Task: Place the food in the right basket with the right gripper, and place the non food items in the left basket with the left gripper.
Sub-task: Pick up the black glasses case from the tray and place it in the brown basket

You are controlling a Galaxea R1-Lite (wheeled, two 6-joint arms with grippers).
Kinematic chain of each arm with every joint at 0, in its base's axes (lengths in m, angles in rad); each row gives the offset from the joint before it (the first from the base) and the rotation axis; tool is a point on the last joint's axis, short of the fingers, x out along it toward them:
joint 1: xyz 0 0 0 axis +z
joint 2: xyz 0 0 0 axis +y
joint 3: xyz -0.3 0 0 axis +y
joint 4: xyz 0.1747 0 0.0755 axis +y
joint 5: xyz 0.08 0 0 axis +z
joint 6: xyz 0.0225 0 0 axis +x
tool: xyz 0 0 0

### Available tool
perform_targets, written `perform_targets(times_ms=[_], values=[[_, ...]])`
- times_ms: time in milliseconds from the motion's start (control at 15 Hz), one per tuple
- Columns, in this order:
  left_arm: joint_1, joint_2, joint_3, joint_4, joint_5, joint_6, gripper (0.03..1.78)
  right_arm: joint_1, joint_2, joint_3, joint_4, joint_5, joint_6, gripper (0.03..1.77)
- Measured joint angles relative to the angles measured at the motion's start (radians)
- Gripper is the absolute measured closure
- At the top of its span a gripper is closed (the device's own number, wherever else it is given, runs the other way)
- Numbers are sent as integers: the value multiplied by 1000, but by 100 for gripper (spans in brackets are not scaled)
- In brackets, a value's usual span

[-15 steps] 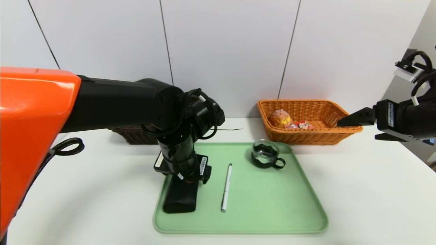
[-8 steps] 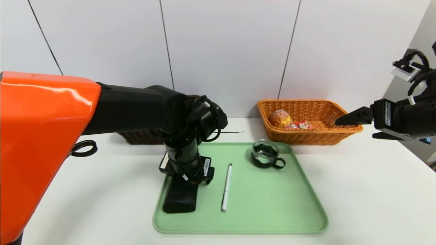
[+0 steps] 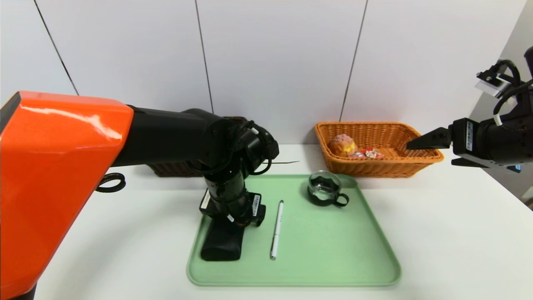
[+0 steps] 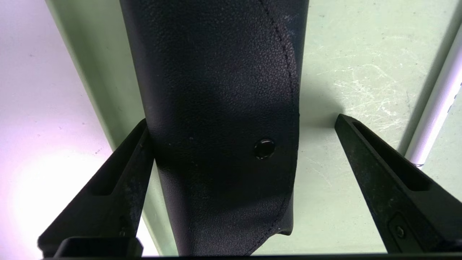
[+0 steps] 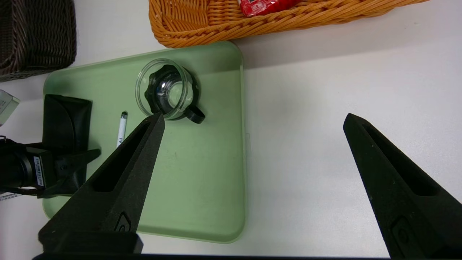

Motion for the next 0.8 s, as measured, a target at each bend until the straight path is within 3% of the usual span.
perform_targets(times_ms=[733, 800], values=[[15, -8, 8, 11, 0, -9, 12, 14, -7, 0, 0, 0, 1, 9], [15, -9, 8, 11, 0, -10, 28, 14, -9, 0, 0, 0, 1, 9]])
